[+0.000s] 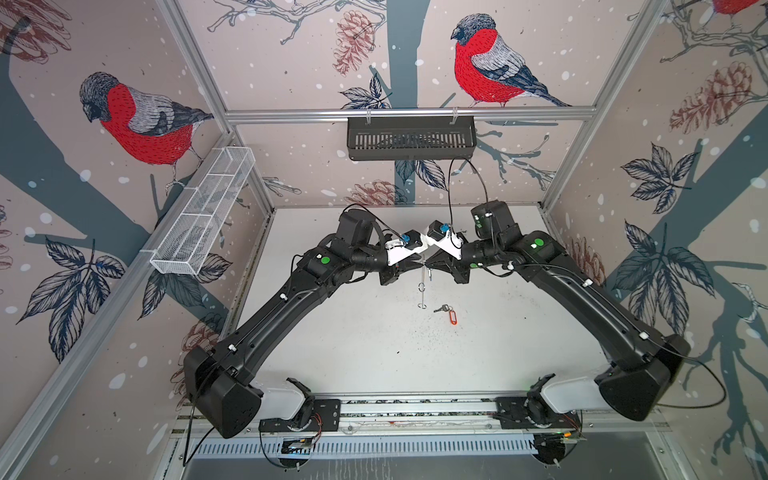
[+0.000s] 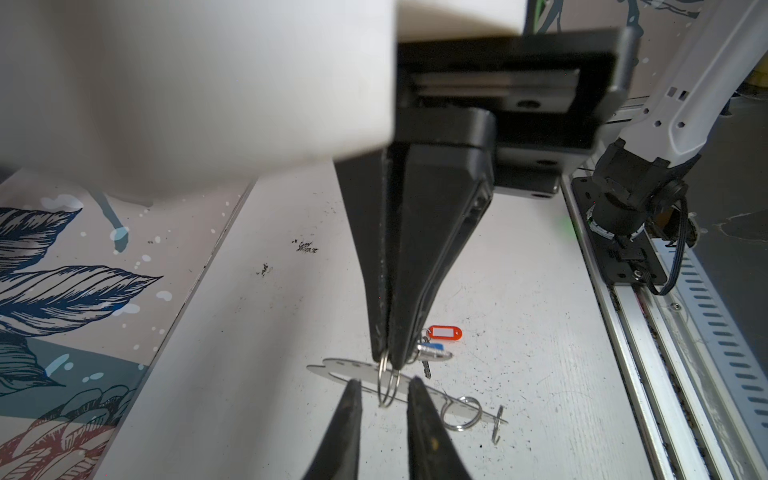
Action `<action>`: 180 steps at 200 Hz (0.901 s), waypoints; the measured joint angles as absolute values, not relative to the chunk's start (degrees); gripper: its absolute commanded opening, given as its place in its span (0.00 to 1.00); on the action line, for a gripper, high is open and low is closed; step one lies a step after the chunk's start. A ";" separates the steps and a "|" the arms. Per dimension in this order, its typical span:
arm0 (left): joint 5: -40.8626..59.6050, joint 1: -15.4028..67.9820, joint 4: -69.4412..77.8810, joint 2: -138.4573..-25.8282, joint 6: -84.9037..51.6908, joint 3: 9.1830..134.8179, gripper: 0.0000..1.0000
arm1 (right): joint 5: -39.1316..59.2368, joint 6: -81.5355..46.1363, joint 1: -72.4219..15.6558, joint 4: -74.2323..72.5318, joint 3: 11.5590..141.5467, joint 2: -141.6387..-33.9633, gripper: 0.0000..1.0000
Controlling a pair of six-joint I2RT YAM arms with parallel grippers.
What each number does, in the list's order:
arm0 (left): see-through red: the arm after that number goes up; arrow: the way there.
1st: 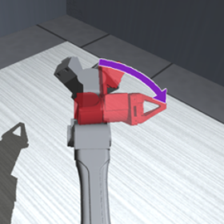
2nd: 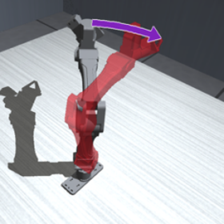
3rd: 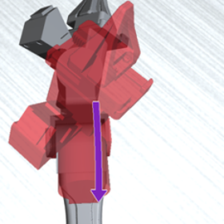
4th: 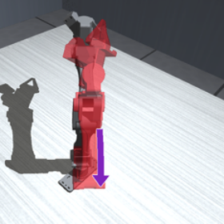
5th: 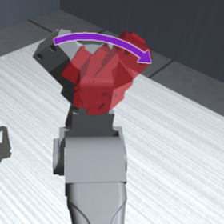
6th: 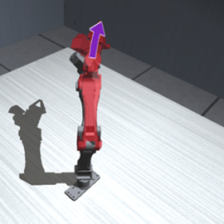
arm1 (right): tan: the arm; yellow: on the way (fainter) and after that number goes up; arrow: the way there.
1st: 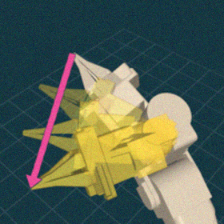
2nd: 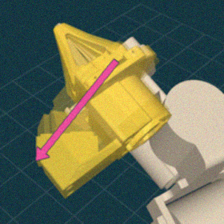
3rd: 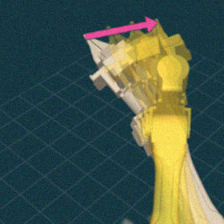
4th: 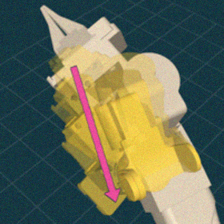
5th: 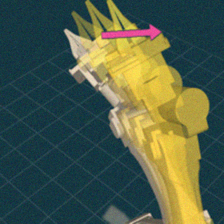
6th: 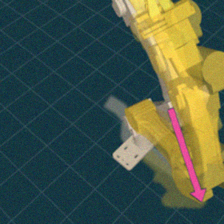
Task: Put the keys on the keyring
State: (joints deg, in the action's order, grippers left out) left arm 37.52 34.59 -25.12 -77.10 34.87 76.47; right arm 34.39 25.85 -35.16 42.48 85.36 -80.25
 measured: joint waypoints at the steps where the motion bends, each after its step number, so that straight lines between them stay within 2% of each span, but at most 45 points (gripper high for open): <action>1: 37.52 34.57 -25.08 -77.08 34.87 76.44 0.20 | 34.41 25.85 -35.16 42.41 85.34 -80.23 0.00; 134: 40.69 34.39 -23.00 -76.93 34.33 75.99 0.12 | 37.56 25.65 -35.05 38.87 82.59 -77.67 0.00; 180: 42.02 34.39 -23.22 -77.45 34.26 76.53 0.02 | 37.69 25.67 -34.85 38.50 82.26 -77.23 0.00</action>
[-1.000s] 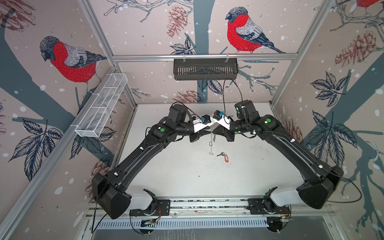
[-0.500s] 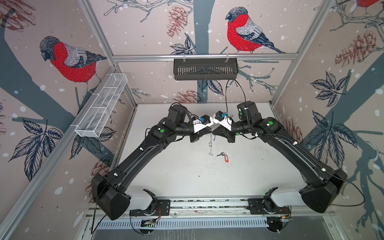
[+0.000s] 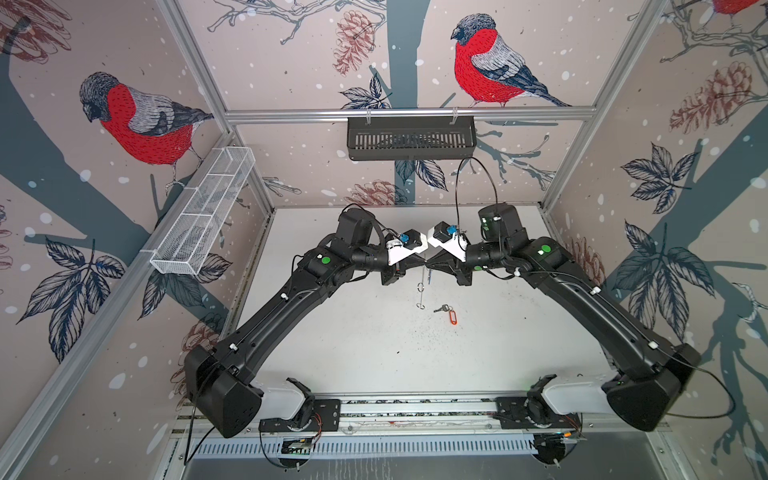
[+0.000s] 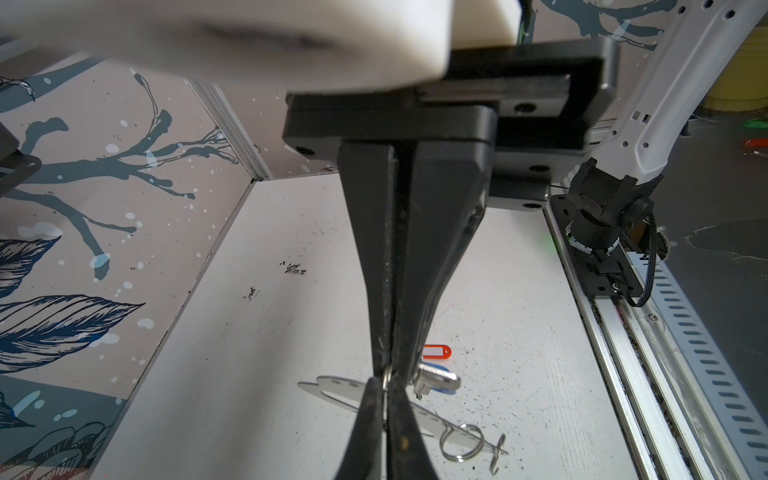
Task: Put the keys on the keyring
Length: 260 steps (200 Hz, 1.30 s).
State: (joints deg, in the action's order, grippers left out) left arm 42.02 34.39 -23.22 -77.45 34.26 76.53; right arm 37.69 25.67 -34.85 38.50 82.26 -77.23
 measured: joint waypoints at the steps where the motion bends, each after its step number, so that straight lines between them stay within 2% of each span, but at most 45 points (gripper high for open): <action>1: 42.02 34.39 -23.22 -77.45 34.26 76.55 0.02 | 37.69 25.65 -34.85 38.50 82.24 -77.21 0.00; 61: 43.29 34.33 -21.82 -77.93 32.93 76.01 0.00 | 37.93 25.41 -34.28 36.82 80.53 -76.20 0.00; 157: 42.06 34.46 -1.67 -71.81 20.27 63.75 0.00 | 41.98 21.15 -32.21 26.74 74.00 -72.38 0.00; 226: 41.67 34.52 5.72 -70.50 14.96 61.17 0.00 | 42.35 19.44 -31.81 23.18 72.49 -70.28 0.15; 248: 40.60 34.39 7.14 -70.35 13.72 60.62 0.00 | 42.26 19.27 -31.75 23.16 72.23 -70.02 0.24; 260: 40.34 34.39 8.08 -70.13 13.39 60.25 0.00 | 42.26 19.27 -31.73 23.16 72.03 -69.71 0.26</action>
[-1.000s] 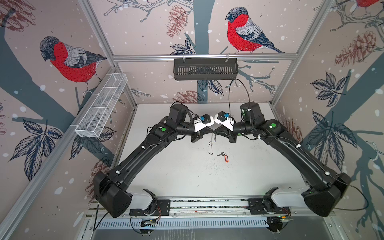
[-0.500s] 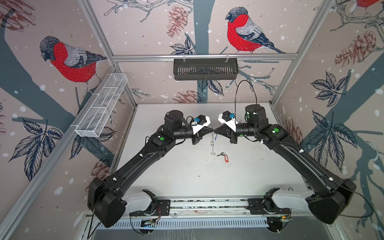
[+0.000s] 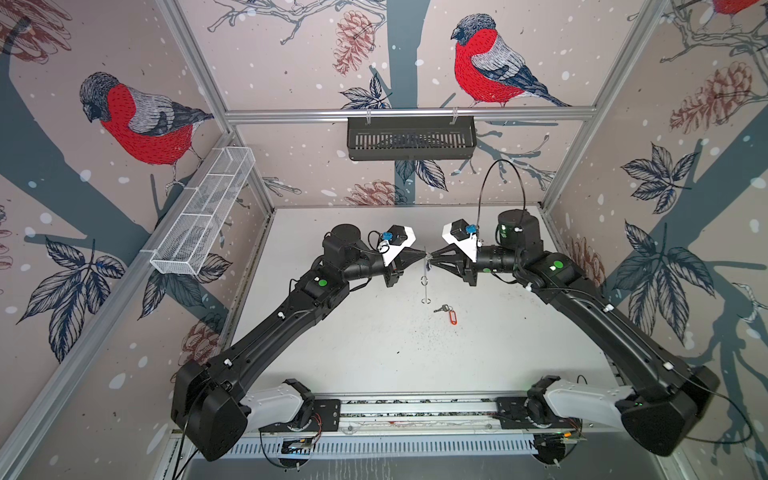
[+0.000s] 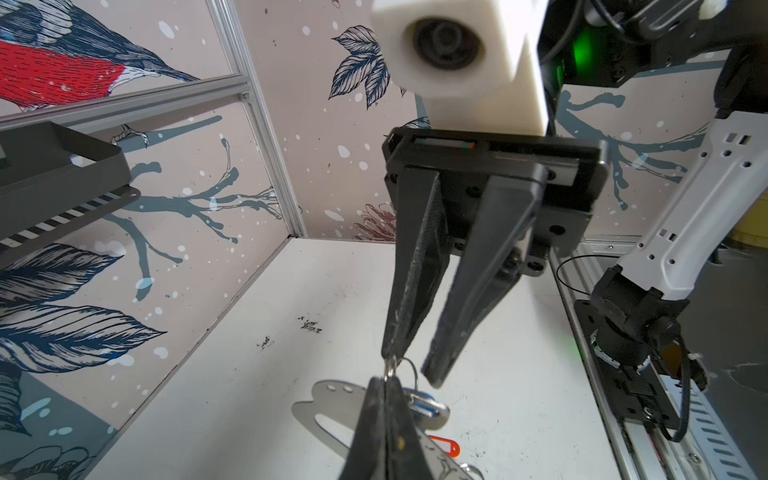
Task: Put the keys on the keyring
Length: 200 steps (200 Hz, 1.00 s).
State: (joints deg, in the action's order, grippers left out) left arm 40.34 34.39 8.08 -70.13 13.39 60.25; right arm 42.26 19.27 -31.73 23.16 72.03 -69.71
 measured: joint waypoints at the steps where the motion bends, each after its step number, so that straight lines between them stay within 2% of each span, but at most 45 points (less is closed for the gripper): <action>1: 40.32 34.39 8.14 -70.11 13.34 60.23 0.00 | 42.28 19.27 -31.73 23.16 72.01 -69.67 0.26; 22: 39.90 34.39 9.19 -69.60 12.47 59.55 0.00 | 42.26 19.25 -31.42 23.11 71.42 -69.14 0.26; 41: 39.68 34.39 10.13 -69.49 11.97 59.33 0.00 | 42.26 19.07 -31.22 23.07 71.00 -68.79 0.20; 139: 40.95 34.39 11.33 -69.45 10.92 58.96 0.00 | 41.91 17.56 -30.35 20.18 69.71 -68.45 0.20; 200: 43.09 34.39 12.21 -69.45 10.33 58.28 0.00 | 42.09 16.69 -30.30 18.59 69.30 -68.79 0.15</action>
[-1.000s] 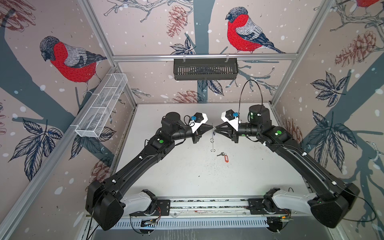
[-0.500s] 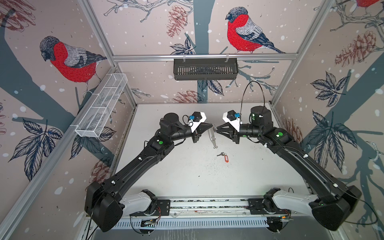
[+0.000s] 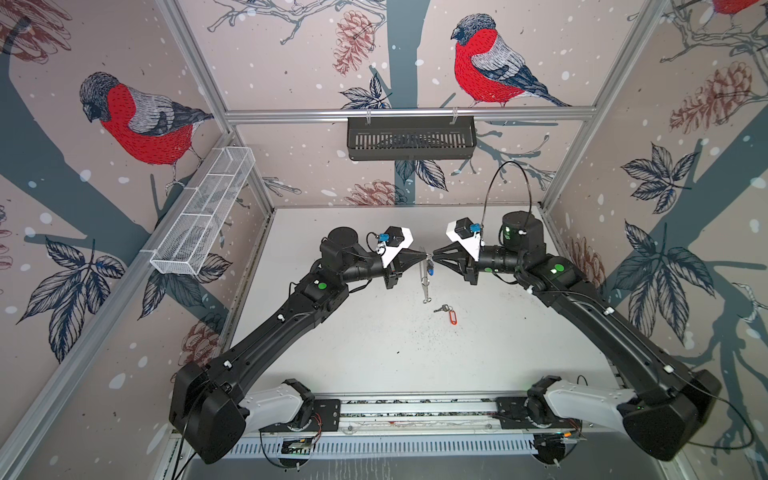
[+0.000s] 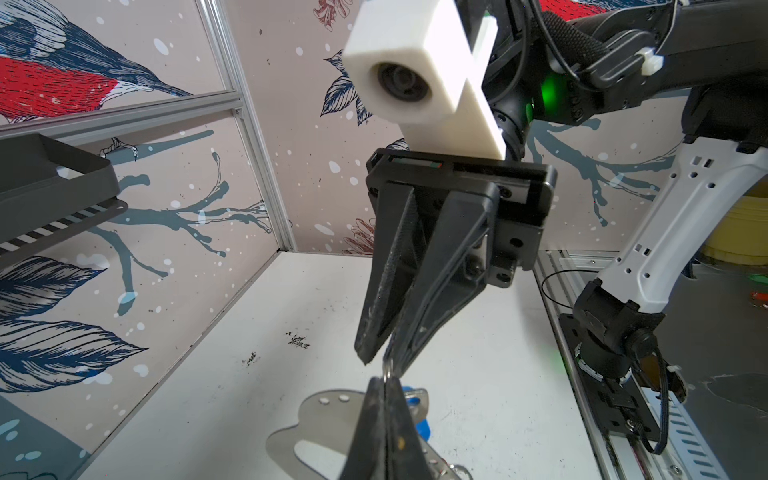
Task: Put the keys on the keyring
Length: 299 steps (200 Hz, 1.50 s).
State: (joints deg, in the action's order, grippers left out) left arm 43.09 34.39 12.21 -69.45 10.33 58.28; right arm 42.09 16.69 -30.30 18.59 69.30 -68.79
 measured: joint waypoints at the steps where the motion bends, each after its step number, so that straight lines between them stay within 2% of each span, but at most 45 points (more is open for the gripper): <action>1: 43.11 34.39 12.27 -69.45 10.33 58.28 0.00 | 42.11 16.69 -30.30 18.59 69.30 -68.79 0.15; 299: 43.94 34.35 16.91 -69.60 7.42 57.49 0.00 | 45.28 16.25 -33.69 16.23 68.34 -71.31 0.13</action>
State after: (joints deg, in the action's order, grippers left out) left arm 43.94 34.35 16.91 -69.60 7.42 57.49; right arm 45.28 16.25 -33.69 16.23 68.34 -71.31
